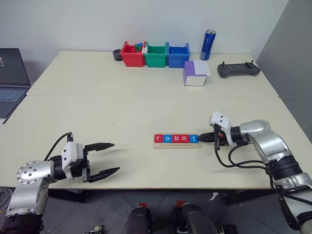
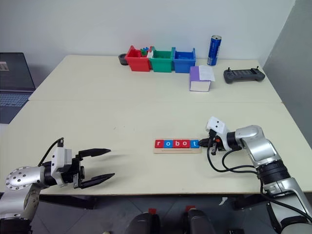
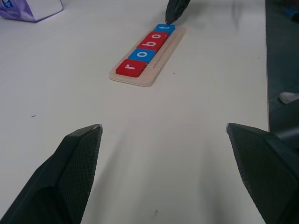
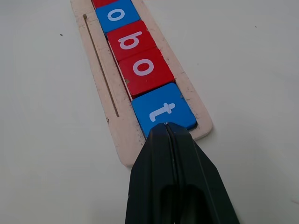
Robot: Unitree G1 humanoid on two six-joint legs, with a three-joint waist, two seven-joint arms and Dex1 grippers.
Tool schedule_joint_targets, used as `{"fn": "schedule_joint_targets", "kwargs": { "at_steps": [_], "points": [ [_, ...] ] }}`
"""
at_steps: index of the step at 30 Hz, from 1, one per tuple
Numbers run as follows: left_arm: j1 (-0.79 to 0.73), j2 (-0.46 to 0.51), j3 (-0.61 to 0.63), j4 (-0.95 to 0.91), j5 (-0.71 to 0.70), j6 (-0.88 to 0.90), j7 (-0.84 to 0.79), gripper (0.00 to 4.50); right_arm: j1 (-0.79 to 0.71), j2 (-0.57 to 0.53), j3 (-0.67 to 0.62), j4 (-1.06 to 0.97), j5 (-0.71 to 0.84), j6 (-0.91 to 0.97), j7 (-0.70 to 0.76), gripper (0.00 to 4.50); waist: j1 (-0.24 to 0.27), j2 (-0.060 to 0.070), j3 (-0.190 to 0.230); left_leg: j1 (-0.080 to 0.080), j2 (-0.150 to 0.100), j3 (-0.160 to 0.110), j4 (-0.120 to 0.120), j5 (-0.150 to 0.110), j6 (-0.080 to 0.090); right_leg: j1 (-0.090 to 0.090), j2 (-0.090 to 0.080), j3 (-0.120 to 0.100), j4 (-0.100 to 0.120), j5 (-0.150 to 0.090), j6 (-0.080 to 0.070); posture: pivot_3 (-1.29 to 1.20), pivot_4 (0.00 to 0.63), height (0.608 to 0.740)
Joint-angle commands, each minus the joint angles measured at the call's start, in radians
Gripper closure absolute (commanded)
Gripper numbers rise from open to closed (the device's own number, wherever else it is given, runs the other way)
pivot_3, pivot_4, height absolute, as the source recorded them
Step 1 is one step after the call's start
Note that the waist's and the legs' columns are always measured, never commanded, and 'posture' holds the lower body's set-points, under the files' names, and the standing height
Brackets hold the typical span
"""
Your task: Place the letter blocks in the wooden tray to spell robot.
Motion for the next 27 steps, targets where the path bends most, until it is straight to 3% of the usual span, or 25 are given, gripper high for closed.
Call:
{"fn": "schedule_joint_targets", "kwargs": {
  "at_steps": [1,10,16,19,27],
  "points": [
    [-0.022,0.007,0.007,-0.001,-0.009,-0.005,-0.005,0.0,-0.006,-0.005,-0.005,-0.05,0.009,0.014,0.005,4.48,0.0,0.0,0.0,0.0,0.0,0.0,0.0,0.0,0.0,0.0,0.0,0.0,0.0,0.0,0.0,0.0,0.15,0.74],
    [-0.044,-0.004,0.028,-0.008,-0.056,0.017,-0.016,0.0,0.004,-0.089,-0.094,-0.106,0.038,0.049,-0.009,4.48,0.002,0.0,0.0,0.0,0.0,0.0,0.0,0.0,0.0,0.0,0.0,0.0,0.0,0.0,0.0,0.0,0.15,0.74],
    [0.028,0.106,0.168,-0.259,-0.273,0.363,0.086,0.0,0.15,-0.325,-0.33,-0.226,0.228,0.164,0.141,4.48,0.004,-0.001,0.001,-0.001,0.0,-0.001,0.0,0.0,0.0,0.0,0.0,0.0,-0.002,0.0,0.0,0.0,0.15,0.74],
    [0.09,0.19,0.243,-0.329,-0.345,0.523,0.103,0.0,0.206,-0.405,-0.414,-0.229,0.306,0.202,0.205,3.97,-0.002,-0.001,0.001,0.001,0.0,-0.001,-0.001,0.0,0.0,0.0,0.0,0.0,-0.001,0.0,0.0,0.0,0.15,0.74],
    [0.104,0.223,0.279,-0.35,-0.298,0.574,0.136,0.0,0.226,-0.446,-0.378,-0.201,0.309,0.166,0.251,1.17,-0.001,0.001,0.001,0.003,0.0,-0.001,-0.001,0.0,0.0,0.001,0.0,-0.001,0.0,-0.001,-0.001,0.0,0.15,0.74]
  ]
}}
